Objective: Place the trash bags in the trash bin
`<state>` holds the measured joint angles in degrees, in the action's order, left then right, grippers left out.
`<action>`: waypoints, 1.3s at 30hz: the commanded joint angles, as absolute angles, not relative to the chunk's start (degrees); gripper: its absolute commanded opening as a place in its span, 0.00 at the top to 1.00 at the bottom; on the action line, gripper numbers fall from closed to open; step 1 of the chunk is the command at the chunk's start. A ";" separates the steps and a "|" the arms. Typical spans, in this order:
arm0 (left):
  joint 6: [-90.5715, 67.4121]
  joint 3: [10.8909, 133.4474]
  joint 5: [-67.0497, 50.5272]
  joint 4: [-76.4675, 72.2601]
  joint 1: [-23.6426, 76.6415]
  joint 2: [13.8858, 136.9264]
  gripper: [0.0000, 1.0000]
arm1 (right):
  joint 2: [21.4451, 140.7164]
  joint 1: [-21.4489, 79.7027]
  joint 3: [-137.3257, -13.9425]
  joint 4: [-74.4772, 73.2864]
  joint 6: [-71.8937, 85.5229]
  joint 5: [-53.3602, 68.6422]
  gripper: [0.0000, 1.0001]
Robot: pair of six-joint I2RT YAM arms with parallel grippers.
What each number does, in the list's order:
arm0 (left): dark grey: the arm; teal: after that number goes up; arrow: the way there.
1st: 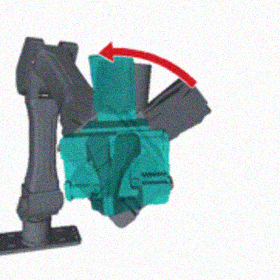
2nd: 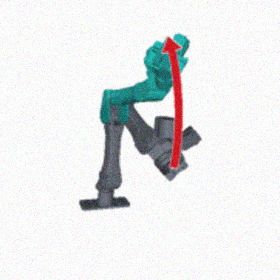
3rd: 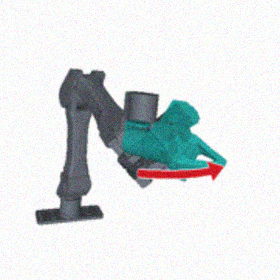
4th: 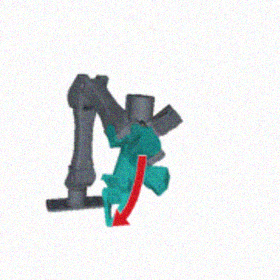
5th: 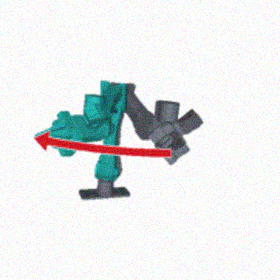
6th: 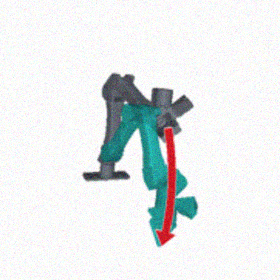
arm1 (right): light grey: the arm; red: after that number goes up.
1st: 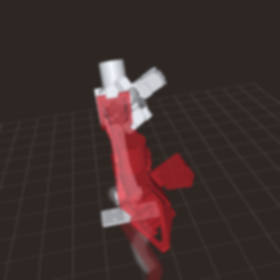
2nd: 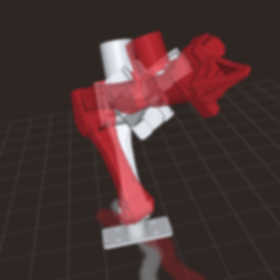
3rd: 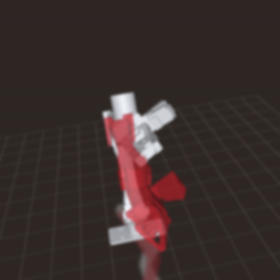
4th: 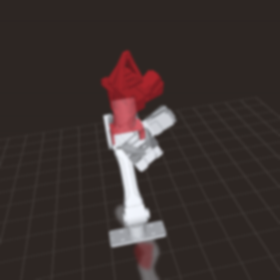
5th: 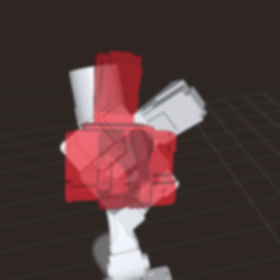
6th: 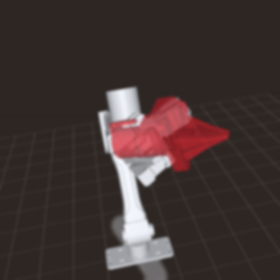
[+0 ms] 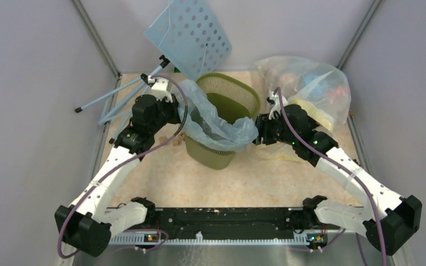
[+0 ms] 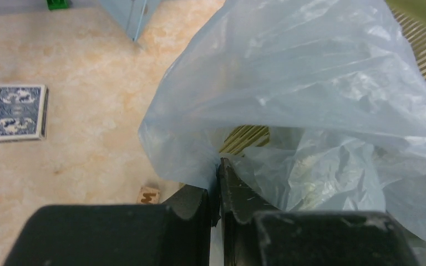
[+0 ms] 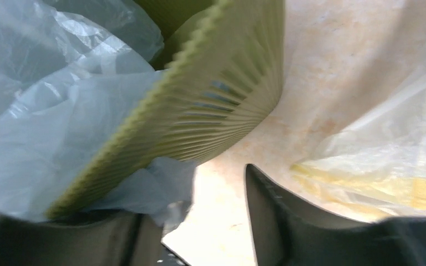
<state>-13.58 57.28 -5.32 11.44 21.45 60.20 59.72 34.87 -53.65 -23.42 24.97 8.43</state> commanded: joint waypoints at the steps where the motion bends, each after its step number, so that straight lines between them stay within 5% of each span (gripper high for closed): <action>1: -14.39 54.42 -9.55 10.86 21.79 61.97 0.87 | 57.27 36.03 -58.26 -24.03 23.11 6.58 0.37; 6: -15.53 53.01 -9.92 7.76 20.64 63.49 0.86 | 56.68 36.04 -65.12 -33.03 17.93 3.92 0.25; 15: -15.38 53.15 -10.42 9.33 18.61 61.99 0.85 | 51.64 36.03 -71.91 -43.69 12.40 -1.96 0.25; 21: -15.04 52.51 -11.79 9.43 17.74 62.12 0.84 | 50.40 36.01 -79.26 -47.24 9.40 8.82 0.30; 29: -16.43 52.15 -15.91 7.90 15.61 62.56 0.85 | 65.20 37.36 -94.55 -51.81 5.17 17.30 0.43; 39: -16.42 51.44 -16.01 8.56 14.77 60.97 0.97 | 86.99 54.88 -113.61 -56.02 0.27 0.66 0.44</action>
<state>-15.55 52.38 -15.68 10.57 15.35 63.07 81.23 50.13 -104.77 -52.69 3.22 8.73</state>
